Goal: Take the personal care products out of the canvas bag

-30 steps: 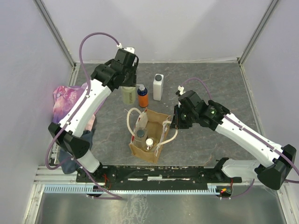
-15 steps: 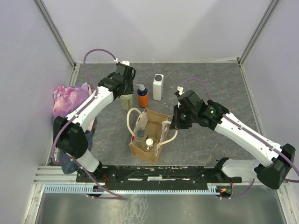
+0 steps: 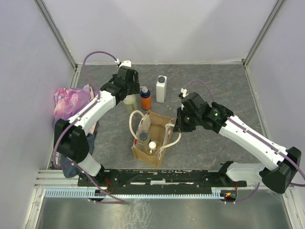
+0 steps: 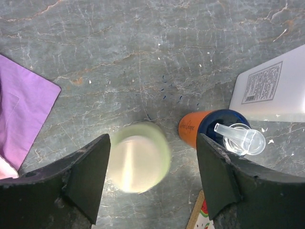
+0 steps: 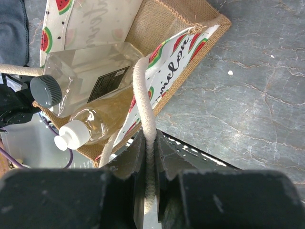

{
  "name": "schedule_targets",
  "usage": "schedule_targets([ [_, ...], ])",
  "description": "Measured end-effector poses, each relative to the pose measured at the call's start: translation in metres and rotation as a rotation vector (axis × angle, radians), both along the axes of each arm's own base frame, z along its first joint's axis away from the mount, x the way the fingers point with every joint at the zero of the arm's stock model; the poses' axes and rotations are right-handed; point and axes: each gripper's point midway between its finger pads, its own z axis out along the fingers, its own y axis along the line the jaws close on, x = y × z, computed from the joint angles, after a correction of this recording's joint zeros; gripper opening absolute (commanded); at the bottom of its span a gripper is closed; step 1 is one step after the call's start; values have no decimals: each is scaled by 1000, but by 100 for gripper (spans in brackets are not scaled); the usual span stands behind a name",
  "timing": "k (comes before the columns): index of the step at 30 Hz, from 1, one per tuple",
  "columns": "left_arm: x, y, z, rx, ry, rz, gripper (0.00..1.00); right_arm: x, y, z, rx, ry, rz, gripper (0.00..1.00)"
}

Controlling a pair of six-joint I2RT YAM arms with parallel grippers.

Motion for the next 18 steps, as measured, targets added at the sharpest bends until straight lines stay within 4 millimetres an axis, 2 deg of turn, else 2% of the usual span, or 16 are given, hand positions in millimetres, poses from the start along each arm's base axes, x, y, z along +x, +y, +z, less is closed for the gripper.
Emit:
schedule_targets([
  [3,-1,1,6,-11,-15,10,77,0,0,0,-1,0,0,15],
  [4,-2,2,9,-17,-21,11,73,0,0,0,-1,0,0,15],
  [6,-7,1,25,-47,-47,3,69,0,0,0,-1,0,0,15],
  [9,-19,0,61,-105,-111,-16,67,0,0,0,-1,0,0,15],
  [14,-58,1,144,-257,-257,-67,56,0,0,0,-1,1,0,16],
  [17,-88,-15,172,-344,-294,-162,59,0,1,-3,-7,10,1,16],
  [18,-102,-32,176,-364,-287,-227,61,0,1,-5,-10,15,2,16],
])
